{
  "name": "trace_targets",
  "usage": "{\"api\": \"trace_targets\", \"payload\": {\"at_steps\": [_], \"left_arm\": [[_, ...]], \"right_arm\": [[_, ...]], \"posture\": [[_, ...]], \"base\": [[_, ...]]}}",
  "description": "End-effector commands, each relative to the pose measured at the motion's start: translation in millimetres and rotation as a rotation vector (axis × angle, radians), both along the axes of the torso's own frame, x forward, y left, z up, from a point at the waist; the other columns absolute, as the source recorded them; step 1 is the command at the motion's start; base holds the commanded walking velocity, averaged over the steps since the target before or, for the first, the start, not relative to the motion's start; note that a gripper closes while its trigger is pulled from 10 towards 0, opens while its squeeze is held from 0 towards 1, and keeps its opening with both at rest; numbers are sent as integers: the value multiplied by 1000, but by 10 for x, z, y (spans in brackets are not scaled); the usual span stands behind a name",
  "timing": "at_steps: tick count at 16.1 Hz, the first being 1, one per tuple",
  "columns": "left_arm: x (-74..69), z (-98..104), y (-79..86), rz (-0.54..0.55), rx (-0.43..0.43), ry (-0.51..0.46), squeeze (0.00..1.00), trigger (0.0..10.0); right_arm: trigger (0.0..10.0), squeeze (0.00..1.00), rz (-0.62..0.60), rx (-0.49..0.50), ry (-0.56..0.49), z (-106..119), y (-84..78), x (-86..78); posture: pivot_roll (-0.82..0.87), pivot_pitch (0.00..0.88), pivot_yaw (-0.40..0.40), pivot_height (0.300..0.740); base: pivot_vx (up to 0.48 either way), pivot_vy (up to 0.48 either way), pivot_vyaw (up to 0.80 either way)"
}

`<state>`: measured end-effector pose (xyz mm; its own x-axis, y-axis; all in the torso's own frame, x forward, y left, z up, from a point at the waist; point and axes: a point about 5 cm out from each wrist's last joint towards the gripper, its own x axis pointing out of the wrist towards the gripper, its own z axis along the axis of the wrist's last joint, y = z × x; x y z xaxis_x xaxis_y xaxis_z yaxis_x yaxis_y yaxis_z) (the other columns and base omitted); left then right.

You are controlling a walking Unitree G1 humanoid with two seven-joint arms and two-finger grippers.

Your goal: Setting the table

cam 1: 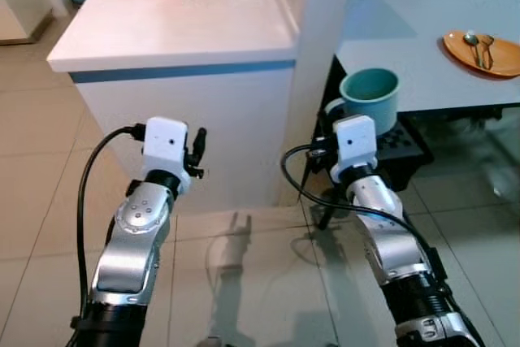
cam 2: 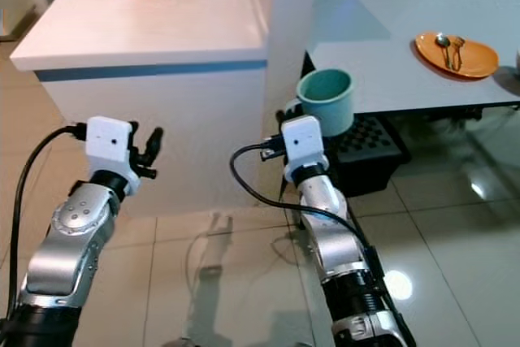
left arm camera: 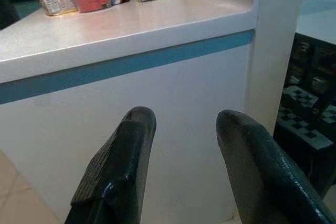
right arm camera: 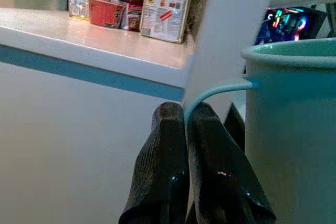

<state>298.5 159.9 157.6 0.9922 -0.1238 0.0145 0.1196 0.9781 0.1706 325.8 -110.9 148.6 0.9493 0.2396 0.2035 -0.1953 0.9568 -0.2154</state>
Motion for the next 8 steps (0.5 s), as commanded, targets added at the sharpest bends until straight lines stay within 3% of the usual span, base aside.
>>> {"api": "trace_targets", "payload": {"at_steps": [1, 5, 8], "left_arm": [[10, -1, -45, -9, 8, 6, 0, 10000], [44, -9, -43, 3, 32, 12, 0, 10000], [67, -24, -46, 13, 41, 21, 0, 10000]], "right_arm": [[0, 0, -27, -14, -7, 20, -99, 3], [0, 0, -28, -19, -10, 26, -104, 5], [0, 0, -25, -22, -13, 27, -98, -3]], "posture": [[64, 71, 44, 740], [58, 54, 41, 740], [52, 54, 41, 740]], "base": [[0, -439, 0], [183, -412, 0], [363, -300, 0]]}}
